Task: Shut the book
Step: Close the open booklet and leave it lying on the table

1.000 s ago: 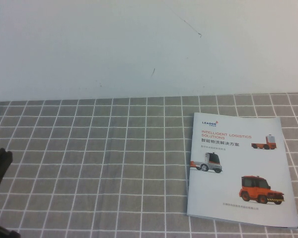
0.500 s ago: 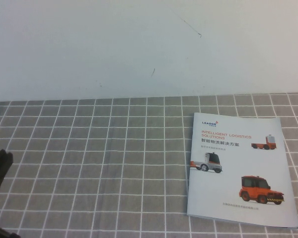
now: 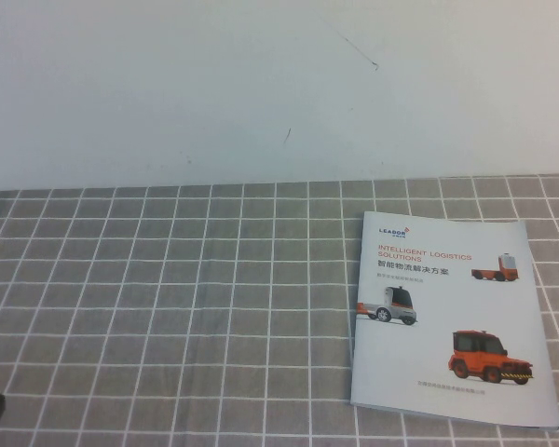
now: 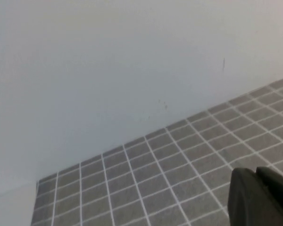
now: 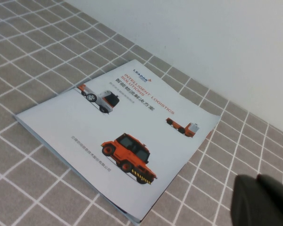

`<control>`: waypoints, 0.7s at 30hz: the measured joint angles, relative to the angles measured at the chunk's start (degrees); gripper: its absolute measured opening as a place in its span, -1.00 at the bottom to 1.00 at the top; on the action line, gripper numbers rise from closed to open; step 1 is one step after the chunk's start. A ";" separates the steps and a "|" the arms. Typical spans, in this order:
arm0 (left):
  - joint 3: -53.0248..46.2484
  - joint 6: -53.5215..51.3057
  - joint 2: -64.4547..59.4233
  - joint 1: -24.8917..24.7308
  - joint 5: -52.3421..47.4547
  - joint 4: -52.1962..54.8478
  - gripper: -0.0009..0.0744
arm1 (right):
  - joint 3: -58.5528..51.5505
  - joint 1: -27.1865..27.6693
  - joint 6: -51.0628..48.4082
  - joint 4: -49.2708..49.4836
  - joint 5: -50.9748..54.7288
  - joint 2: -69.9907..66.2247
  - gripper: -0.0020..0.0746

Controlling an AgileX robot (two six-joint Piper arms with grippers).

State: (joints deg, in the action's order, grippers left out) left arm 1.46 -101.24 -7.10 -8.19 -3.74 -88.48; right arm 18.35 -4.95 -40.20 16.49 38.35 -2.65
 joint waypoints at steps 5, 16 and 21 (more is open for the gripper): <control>-2.69 8.57 0.57 0.00 2.51 10.49 -0.99 | 0.00 0.00 0.00 0.00 0.00 0.00 -0.95; -2.69 86.58 0.57 -0.10 -4.85 76.61 -0.99 | 0.00 0.00 0.00 0.00 0.00 0.00 -0.95; -2.69 92.13 1.08 -0.10 -4.11 80.37 -0.98 | 0.00 0.00 0.00 0.00 0.00 0.00 -0.95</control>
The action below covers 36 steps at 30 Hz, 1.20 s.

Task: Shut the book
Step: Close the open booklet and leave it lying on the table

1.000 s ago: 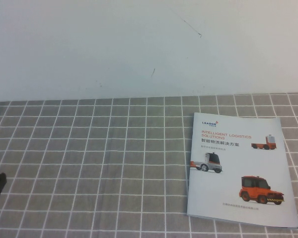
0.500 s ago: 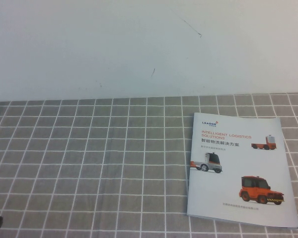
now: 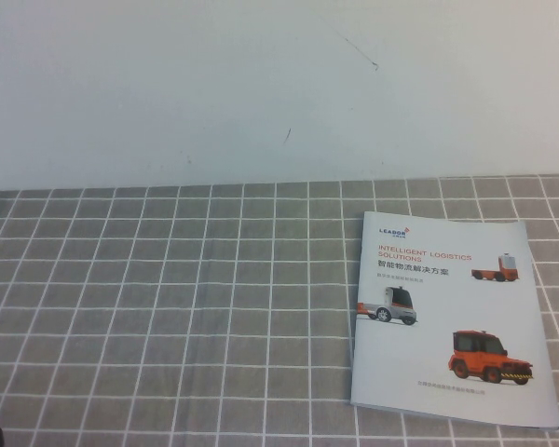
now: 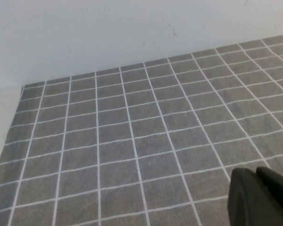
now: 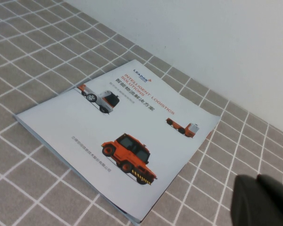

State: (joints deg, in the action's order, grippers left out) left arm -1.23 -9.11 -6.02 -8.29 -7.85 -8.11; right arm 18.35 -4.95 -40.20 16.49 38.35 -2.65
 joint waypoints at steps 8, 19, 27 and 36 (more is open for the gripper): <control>0.00 0.81 5.00 0.00 -3.32 2.29 -0.99 | 0.00 0.00 0.00 0.00 0.00 0.00 -0.95; 0.00 13.48 6.56 0.82 -9.61 4.24 -0.99 | -0.10 0.00 0.00 0.02 0.00 0.32 -0.95; 0.10 15.92 6.70 1.69 -9.72 4.81 -0.98 | -0.10 0.00 0.00 0.02 0.00 0.36 -0.95; 0.10 16.26 6.70 1.79 -9.94 4.95 -0.99 | -0.10 0.00 0.00 0.02 0.00 0.36 -0.95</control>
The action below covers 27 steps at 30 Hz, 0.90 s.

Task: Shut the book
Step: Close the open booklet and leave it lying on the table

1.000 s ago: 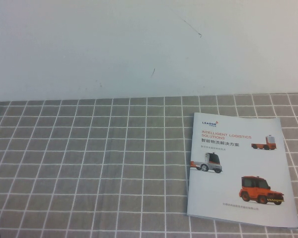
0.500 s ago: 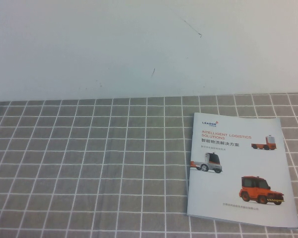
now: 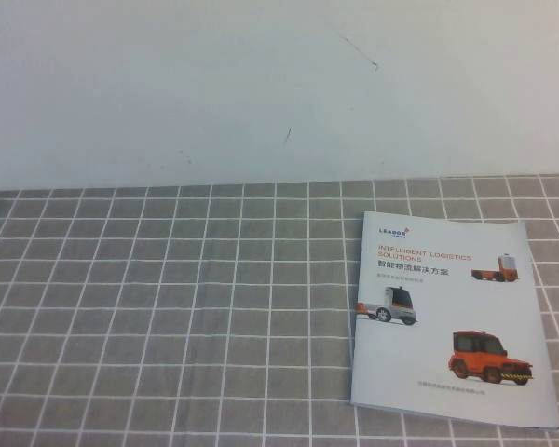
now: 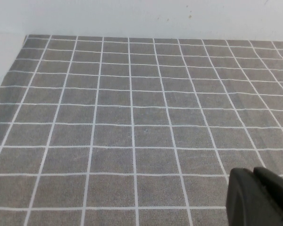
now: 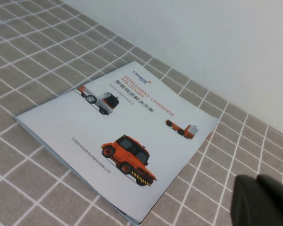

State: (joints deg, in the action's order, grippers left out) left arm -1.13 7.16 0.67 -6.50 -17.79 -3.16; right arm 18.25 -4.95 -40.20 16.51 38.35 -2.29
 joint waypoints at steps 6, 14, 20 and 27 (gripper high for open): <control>0.00 0.00 0.00 0.00 0.00 0.13 -0.99 | 0.00 0.00 0.00 0.00 0.00 0.00 -0.95; 0.00 0.00 0.00 0.00 -0.23 0.30 -0.99 | 0.00 0.00 0.00 0.00 0.00 0.00 -0.95; 0.00 0.00 0.00 0.00 -0.23 0.40 -0.99 | 0.00 0.00 0.00 0.00 0.00 0.00 -0.95; 0.00 0.00 0.00 0.00 -0.26 0.40 -0.99 | -0.61 0.00 0.26 -4.28 -4.21 0.00 -0.95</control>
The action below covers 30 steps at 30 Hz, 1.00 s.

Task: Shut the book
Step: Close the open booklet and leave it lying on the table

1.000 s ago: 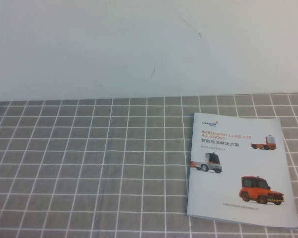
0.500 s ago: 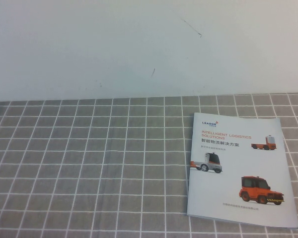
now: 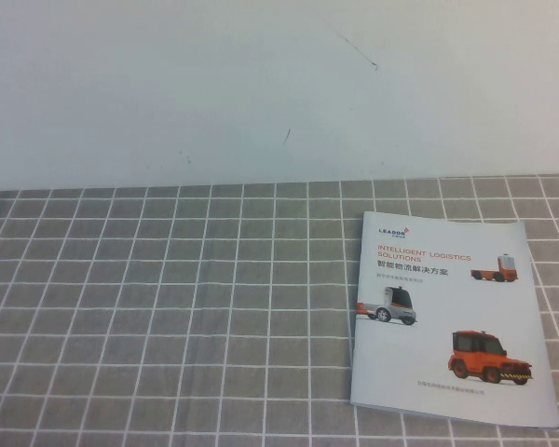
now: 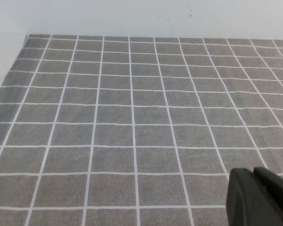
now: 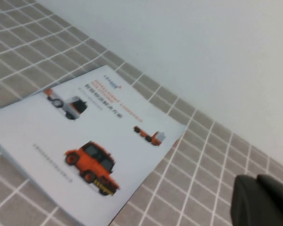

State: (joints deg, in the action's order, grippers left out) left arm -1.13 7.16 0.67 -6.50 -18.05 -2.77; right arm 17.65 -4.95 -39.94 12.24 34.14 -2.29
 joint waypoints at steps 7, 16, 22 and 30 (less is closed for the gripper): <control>0.10 0.00 0.00 0.00 -0.10 0.00 -0.99 | -7.55 4.48 11.66 -4.60 -19.95 0.00 -0.95; 0.10 0.00 0.00 0.00 -0.21 0.04 -0.99 | -19.02 7.79 24.59 -8.43 -23.78 0.74 -0.95; 0.10 0.00 0.00 0.00 -0.21 0.13 -0.99 | -19.14 7.93 25.17 -10.34 -15.60 2.90 -0.95; 0.10 0.00 0.02 0.00 -0.21 0.13 -0.99 | -19.14 7.93 27.88 -10.96 -15.39 2.90 -0.95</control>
State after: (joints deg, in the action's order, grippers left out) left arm -1.03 7.16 0.70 -6.50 -18.26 -2.64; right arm -1.49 2.98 -12.06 1.28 18.75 0.61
